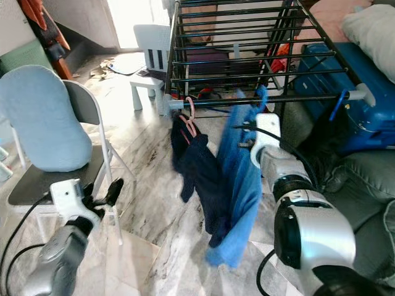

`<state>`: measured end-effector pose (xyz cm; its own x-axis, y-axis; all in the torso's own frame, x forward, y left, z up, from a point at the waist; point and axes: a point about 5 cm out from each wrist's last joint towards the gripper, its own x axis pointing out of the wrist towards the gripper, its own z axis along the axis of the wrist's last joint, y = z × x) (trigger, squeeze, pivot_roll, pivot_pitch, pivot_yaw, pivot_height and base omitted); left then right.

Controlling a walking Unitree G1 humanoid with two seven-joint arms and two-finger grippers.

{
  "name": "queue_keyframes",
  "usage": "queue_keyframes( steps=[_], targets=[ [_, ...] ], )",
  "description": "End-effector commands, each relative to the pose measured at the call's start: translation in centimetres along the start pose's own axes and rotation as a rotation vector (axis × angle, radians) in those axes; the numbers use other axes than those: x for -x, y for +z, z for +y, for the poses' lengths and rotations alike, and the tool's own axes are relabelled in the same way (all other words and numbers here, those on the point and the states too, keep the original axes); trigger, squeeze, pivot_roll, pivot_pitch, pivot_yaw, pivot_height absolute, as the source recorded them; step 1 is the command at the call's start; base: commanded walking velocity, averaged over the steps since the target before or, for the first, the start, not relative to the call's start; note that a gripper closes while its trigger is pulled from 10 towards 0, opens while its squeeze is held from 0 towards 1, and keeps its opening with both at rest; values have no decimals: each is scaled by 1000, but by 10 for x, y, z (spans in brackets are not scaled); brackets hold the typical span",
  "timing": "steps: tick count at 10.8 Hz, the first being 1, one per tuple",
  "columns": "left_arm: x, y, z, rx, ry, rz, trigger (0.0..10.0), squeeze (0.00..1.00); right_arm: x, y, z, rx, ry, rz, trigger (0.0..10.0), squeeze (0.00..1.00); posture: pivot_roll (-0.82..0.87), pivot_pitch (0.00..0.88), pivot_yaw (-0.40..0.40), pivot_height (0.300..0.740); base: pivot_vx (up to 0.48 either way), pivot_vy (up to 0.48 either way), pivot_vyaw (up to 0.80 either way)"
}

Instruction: Hang hanger

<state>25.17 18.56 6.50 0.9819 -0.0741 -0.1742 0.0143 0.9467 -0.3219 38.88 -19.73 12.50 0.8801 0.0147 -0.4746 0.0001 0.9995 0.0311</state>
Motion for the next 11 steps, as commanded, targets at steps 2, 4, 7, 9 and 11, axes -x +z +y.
queue_keyframes(
  steps=[2,4,7,9,11],
  targets=[
    [3,6,3,9,13,3,10000,0,0,-7,-1,-8,-12,21,10000,0,31,0,53,740,0,0,0],
    [1,10,-3,24,-20,2,10000,0,-1,-20,-2,1,-15,58,10000,0,26,0,57,740,0,0,0],
    [-5,23,-14,39,-58,-47,10000,0,1,-3,-13,127,-70,-40,10000,0,3,0,58,740,0,0,0],
    [-14,28,-28,44,-101,-80,10000,0,6,1,-27,188,-103,-114,10000,0,-50,0,62,740,0,0,0],
    [-21,29,-41,72,-152,-106,10000,0,9,-20,-30,158,-80,-179,10000,0,-120,0,76,740,0,0,0]
  ],
)
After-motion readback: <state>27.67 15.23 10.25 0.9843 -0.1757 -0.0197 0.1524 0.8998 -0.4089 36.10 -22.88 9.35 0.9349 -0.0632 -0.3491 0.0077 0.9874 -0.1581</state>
